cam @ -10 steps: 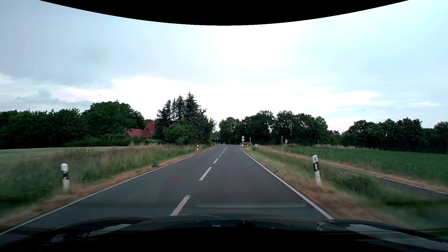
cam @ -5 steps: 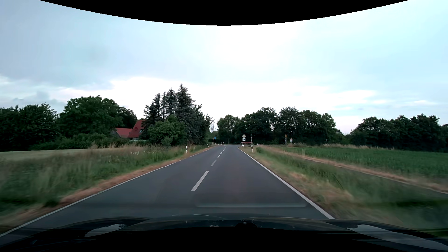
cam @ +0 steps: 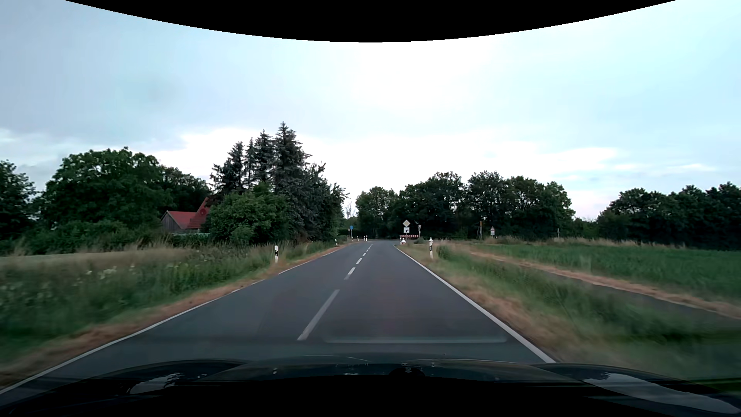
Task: Follow the waypoints while adhering to traffic rules and regulations
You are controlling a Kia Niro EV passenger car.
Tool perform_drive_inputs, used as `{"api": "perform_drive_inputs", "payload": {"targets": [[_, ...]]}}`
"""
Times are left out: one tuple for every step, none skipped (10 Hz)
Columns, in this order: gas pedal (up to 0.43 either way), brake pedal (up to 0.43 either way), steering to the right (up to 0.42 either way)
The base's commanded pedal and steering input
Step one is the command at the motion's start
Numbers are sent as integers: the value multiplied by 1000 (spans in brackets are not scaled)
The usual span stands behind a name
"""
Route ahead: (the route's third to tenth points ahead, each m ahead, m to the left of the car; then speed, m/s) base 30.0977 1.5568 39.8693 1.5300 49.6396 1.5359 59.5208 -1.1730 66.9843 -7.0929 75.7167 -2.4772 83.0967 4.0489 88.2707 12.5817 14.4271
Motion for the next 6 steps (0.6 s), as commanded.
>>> {"api": "perform_drive_inputs", "payload": {"targets": [[87, 0, 0], [87, 0, 0], [87, 0, -1], [59, 0, -2], [0, 0, -2], [0, 0, -3]]}}
